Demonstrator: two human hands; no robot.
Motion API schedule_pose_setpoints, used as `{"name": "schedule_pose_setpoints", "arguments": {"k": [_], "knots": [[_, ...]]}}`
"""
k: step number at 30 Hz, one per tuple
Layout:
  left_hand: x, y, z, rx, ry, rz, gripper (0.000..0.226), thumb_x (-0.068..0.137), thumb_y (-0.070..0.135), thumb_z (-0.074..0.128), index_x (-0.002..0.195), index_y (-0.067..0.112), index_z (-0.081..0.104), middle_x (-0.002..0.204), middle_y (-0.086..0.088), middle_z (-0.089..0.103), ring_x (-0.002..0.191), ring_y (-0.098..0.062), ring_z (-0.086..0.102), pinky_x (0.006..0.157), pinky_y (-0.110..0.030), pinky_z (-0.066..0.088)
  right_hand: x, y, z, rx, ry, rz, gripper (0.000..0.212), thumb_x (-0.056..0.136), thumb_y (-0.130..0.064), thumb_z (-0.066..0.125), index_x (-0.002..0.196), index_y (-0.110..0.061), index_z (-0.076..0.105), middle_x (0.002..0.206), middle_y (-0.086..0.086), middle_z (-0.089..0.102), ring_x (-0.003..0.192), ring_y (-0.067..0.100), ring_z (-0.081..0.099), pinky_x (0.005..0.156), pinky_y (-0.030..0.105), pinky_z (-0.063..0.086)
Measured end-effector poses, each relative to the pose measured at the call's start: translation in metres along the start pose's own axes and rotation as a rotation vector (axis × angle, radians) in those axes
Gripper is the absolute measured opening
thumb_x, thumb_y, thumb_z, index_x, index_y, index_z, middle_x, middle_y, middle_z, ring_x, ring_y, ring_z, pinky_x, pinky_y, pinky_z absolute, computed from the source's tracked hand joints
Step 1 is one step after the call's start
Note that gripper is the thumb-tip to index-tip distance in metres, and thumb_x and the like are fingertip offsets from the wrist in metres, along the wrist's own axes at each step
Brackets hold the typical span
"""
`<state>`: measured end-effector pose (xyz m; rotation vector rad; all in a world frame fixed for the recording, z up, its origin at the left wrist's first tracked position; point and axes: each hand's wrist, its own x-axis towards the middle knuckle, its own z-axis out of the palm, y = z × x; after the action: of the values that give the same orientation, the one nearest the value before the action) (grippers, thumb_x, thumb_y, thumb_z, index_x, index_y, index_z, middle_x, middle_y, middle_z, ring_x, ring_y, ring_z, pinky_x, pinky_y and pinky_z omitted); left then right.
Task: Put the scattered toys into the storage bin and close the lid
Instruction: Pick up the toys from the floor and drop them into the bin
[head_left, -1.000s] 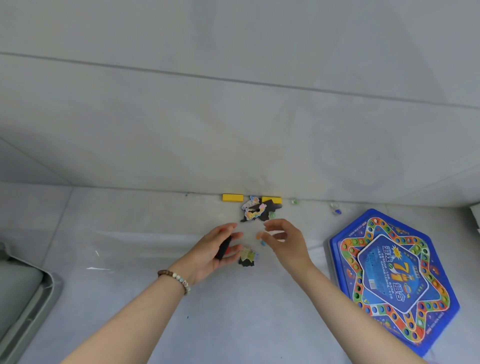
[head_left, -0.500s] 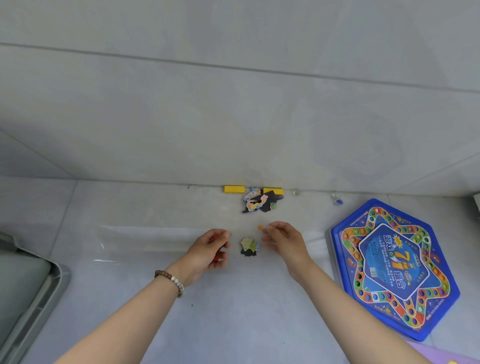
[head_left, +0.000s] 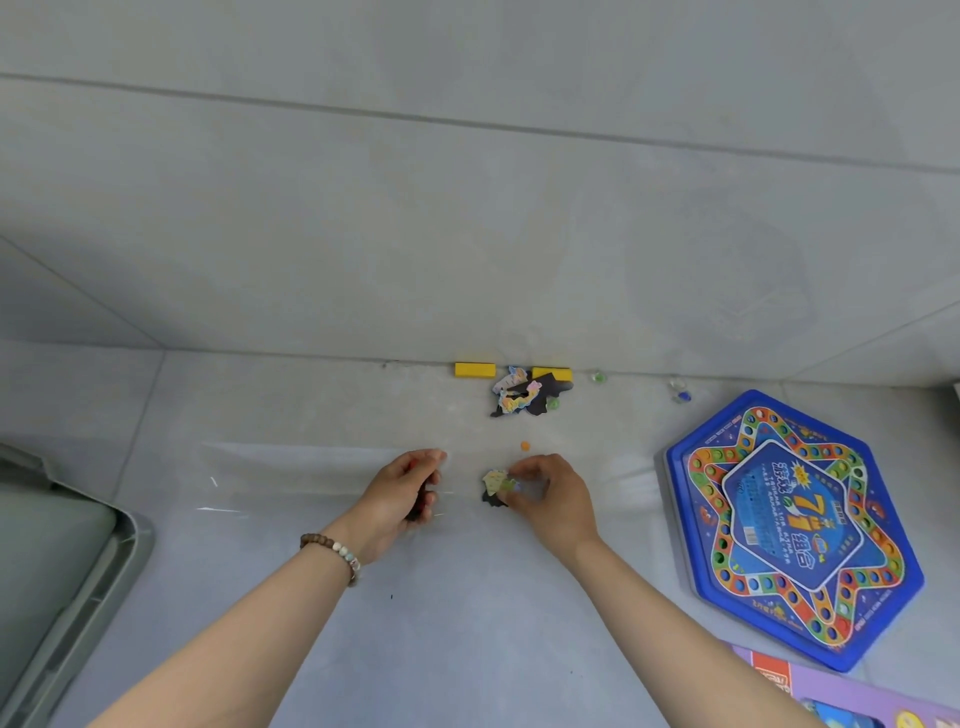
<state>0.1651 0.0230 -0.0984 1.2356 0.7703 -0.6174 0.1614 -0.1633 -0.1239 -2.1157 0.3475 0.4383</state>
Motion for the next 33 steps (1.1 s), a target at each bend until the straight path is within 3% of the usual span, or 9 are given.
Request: {"name": "schedule_pose_setpoints", "arguments": {"k": [3,7,11,14,17,20,24,28,33], "knots": [[0.0,0.001,-0.002,-0.013,0.002,-0.001,0.013,0.096,0.022,0.052,0.101,0.014,0.061,0.076,0.001,0.049,0.055,-0.01,0.041,0.042,-0.016,0.04,-0.003,-0.003,0.0,0.005,-0.023,0.027,0.025,0.071,-0.015,0.077,0.08,-0.028,0.058,0.084,-0.012,0.06,0.057,0.001,0.042,0.054,0.014,0.031],[0.0,0.002,-0.004,-0.046,-0.014,-0.001,0.015,0.096,0.022,0.051,0.102,0.013,0.06,0.084,-0.003,0.056,0.063,-0.015,0.053,0.048,-0.02,0.052,-0.003,-0.004,0.003,0.128,-0.049,0.055,0.034,0.069,-0.002,0.077,0.075,-0.024,0.052,0.074,-0.008,0.057,0.061,0.005,0.046,0.053,0.011,0.035],[-0.001,0.003,-0.004,-0.089,-0.056,-0.016,0.021,0.098,0.024,0.046,0.108,0.009,0.057,0.095,-0.007,0.062,0.075,-0.02,0.063,0.061,-0.026,0.059,-0.004,-0.01,0.0,0.14,-0.051,0.08,0.023,0.073,-0.008,0.077,0.075,-0.022,0.059,0.072,-0.009,0.057,0.055,0.001,0.045,0.053,0.009,0.034],[-0.001,0.004,-0.003,-0.169,-0.149,-0.098,0.03,0.099,0.034,0.041,0.108,0.01,0.056,0.105,-0.011,0.063,0.082,-0.023,0.065,0.075,-0.035,0.057,-0.009,-0.028,-0.001,0.372,-0.132,0.098,0.016,0.075,-0.009,0.077,0.082,-0.013,0.064,0.072,-0.003,0.062,0.055,0.001,0.051,0.051,0.006,0.037],[-0.003,0.003,-0.001,-0.244,-0.235,-0.178,0.04,0.097,0.046,0.039,0.11,0.013,0.058,0.108,-0.012,0.065,0.086,-0.026,0.065,0.085,-0.041,0.053,-0.012,-0.039,-0.002,0.33,-0.225,0.03,0.019,0.075,-0.013,0.078,0.09,-0.013,0.067,0.079,-0.003,0.067,0.061,-0.004,0.057,0.056,0.007,0.039],[-0.006,0.001,-0.001,-0.187,-0.173,-0.116,0.029,0.097,0.035,0.047,0.113,0.013,0.058,0.096,-0.006,0.061,0.074,-0.018,0.06,0.067,-0.029,0.057,-0.005,-0.027,-0.009,0.231,-0.074,0.028,0.019,0.073,-0.015,0.079,0.088,-0.019,0.068,0.079,-0.003,0.062,0.08,0.0,0.057,0.064,0.01,0.038],[-0.005,-0.004,-0.01,-0.022,-0.063,-0.01,0.023,0.094,0.024,0.054,0.113,0.01,0.057,0.079,-0.001,0.056,0.062,-0.011,0.05,0.049,-0.016,0.049,-0.007,-0.006,-0.003,0.015,-0.088,0.048,0.03,0.068,-0.022,0.082,0.093,-0.029,0.065,0.093,-0.003,0.058,0.085,0.005,0.053,0.068,0.01,0.036],[-0.005,-0.004,-0.013,-0.031,-0.027,0.034,0.022,0.094,0.021,0.055,0.112,0.008,0.057,0.089,-0.004,0.064,0.064,-0.013,0.059,0.054,-0.018,0.054,-0.015,-0.007,0.005,-0.093,-0.062,-0.01,0.033,0.069,-0.018,0.08,0.089,-0.03,0.057,0.092,-0.013,0.048,0.08,-0.007,0.048,0.065,0.006,0.036],[-0.005,0.0,-0.015,-0.072,-0.065,0.027,0.017,0.094,0.019,0.055,0.11,0.011,0.059,0.103,-0.007,0.065,0.079,-0.018,0.069,0.068,-0.027,0.059,-0.015,-0.011,0.008,0.187,-0.017,0.046,0.027,0.073,-0.006,0.076,0.077,-0.02,0.054,0.082,-0.007,0.058,0.068,0.009,0.051,0.055,0.01,0.037]]}}
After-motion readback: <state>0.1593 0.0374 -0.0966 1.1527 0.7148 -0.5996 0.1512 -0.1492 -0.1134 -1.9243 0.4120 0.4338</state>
